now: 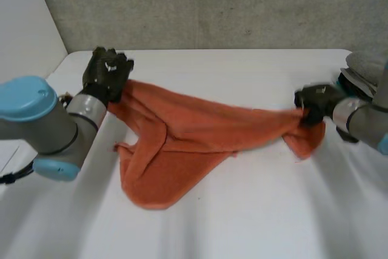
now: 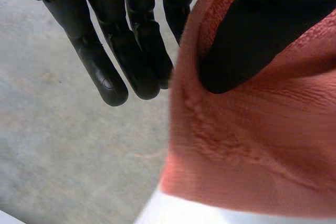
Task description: Fold the laundry.
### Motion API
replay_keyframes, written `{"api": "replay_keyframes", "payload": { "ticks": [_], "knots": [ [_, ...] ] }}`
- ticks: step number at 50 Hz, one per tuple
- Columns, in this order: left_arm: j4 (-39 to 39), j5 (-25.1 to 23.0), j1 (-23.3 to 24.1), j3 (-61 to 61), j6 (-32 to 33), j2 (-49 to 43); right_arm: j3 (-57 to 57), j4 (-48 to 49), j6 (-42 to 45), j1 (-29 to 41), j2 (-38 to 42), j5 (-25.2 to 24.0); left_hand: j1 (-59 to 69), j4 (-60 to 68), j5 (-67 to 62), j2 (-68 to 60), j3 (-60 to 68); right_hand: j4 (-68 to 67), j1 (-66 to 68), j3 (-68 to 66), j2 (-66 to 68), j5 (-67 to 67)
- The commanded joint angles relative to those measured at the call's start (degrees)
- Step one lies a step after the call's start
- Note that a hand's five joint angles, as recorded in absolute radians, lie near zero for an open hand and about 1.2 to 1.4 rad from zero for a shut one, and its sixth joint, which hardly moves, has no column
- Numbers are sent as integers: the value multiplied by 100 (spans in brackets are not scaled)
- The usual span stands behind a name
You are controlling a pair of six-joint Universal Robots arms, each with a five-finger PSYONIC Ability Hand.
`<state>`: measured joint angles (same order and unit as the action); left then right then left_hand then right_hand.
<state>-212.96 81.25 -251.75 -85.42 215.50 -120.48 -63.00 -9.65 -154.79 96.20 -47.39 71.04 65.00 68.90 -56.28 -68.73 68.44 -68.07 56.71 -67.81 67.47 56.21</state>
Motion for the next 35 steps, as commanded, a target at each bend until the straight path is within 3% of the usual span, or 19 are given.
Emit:
{"api": "replay_keyframes", "payload": {
  "ticks": [1, 4, 8, 16, 24, 29, 35],
  "knots": [
    [-517, 408, -93, 1974, 19, -459, 666, 2473, -579, 391, -622, 427, 1500, 1110, -1372, -1127, 1156, -1193, 2329, -1219, 1253, 1379],
    [-1176, 857, -190, 2810, -8, -424, 710, 3993, -518, 619, -956, 1007, 1500, 1110, -1372, -1127, 1156, -1193, 2329, -1219, 1253, 1379],
    [-1854, 1130, -278, 3496, -25, -389, 929, 4779, -447, 734, -1264, 1482, 1500, 1110, -1372, -1127, 1156, -1193, 2329, -1219, 1253, 1379],
    [-1837, 1104, -322, 3068, -350, 33, 1308, 4209, -430, 734, -1256, 1483, 1500, 1110, -1372, -1127, 1156, -1193, 2329, -1219, 1253, 1379],
    [-1846, 893, -375, 1626, -430, 7, 456, 4050, -193, 734, -1097, 1176, 1500, 1110, -1372, -1127, 1156, -1193, 2329, -1219, 1253, 1379],
    [-1837, 840, -401, 914, -430, -177, -333, 4015, 324, 734, -765, 737, 1500, 1110, -1372, -1127, 1156, -1193, 2329, -1219, 1253, 1379],
    [-1740, 832, -410, 158, -351, -678, -924, 3769, 1037, 743, -228, 613, 1500, 1110, -1372, -1127, 1156, -1193, 2329, -1219, 1253, 1379]
  ]
}}
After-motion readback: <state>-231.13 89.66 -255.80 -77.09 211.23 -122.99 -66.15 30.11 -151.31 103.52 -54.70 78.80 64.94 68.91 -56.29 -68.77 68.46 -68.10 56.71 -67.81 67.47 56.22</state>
